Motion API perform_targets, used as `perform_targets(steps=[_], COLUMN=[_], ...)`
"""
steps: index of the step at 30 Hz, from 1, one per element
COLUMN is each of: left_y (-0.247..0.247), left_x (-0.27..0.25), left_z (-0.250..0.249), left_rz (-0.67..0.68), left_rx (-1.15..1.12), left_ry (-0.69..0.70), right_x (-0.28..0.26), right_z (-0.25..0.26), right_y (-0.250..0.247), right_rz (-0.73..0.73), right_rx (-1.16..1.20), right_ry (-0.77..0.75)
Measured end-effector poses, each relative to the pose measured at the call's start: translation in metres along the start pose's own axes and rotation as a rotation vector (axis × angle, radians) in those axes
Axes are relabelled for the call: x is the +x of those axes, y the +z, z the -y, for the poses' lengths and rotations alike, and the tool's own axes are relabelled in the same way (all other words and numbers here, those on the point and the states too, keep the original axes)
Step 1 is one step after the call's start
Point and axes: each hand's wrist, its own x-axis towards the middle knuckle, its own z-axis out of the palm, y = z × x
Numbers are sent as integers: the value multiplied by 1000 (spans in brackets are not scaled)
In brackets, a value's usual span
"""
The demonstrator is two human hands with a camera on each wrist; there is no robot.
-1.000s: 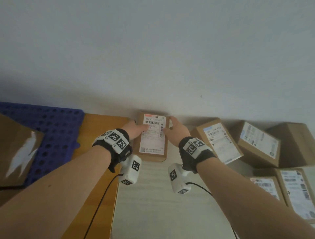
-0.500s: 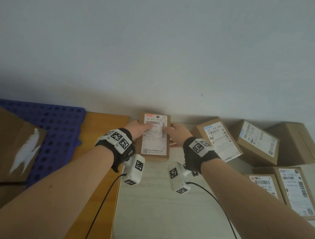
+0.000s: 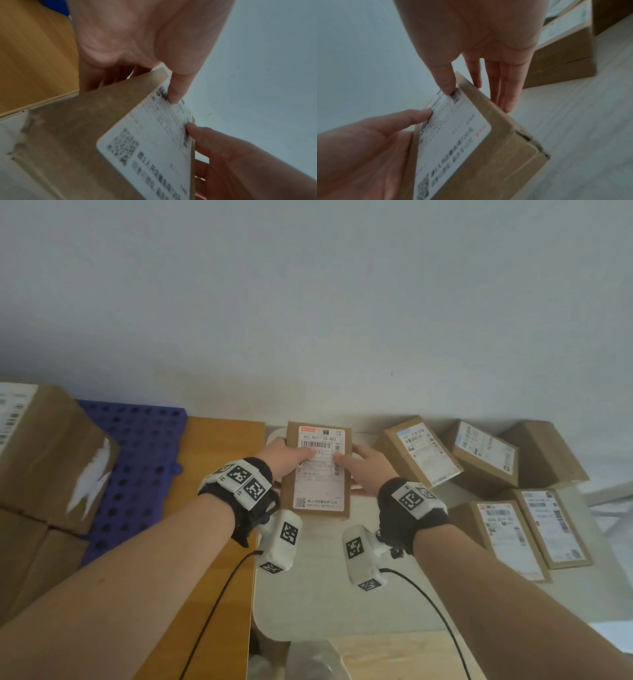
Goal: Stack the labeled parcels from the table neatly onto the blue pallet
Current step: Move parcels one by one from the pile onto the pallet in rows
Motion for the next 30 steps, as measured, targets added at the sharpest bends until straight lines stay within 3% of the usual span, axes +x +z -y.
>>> perform_targets(steps=[13,23,30], left_y=[13,12,-30], left_x=[-92,-208,-293], left_z=[30,85,128], left_rz=[-6,-160,-300], left_rx=[26,82,124], left_ry=[152,236,280], right_x=[-95,-203,-278], right_z=[-26,-57,-51], right_y=[12,54,106], right_rz=[-96,-86,-30], right_rx=[65,145,257], right_ry=[-62,-203,-290])
